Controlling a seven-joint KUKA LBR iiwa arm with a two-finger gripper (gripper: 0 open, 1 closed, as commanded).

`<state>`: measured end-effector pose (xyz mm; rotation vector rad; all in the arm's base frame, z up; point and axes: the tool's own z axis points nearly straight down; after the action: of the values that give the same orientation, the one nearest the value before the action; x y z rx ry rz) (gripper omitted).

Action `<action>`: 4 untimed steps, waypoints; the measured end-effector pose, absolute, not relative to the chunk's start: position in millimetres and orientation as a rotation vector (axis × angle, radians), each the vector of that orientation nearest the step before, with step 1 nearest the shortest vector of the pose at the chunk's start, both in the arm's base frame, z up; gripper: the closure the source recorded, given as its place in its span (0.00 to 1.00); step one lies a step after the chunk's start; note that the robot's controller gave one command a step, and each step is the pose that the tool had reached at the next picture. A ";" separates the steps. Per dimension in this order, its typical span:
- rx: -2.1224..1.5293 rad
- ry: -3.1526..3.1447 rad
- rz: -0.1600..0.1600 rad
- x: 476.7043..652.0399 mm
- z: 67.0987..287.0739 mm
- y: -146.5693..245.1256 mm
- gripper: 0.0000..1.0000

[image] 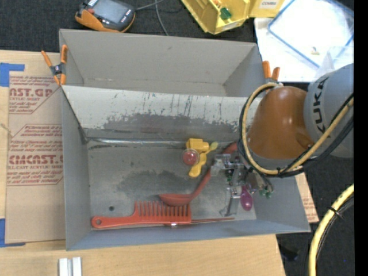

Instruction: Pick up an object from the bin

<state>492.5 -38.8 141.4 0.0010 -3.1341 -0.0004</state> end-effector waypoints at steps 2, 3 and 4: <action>0.199 -3.137 0.000 556.5 70.2 -45.1 0.00; 0.408 -3.126 0.005 577.2 118.1 -63.8 0.00; 0.230 -3.131 -0.003 557.8 74.2 -45.3 0.00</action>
Offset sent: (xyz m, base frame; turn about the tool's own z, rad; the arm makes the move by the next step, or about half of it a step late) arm 0.0631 -0.0075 -0.0714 -0.1253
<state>557.8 -45.3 74.2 0.2300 -3.1313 -0.0030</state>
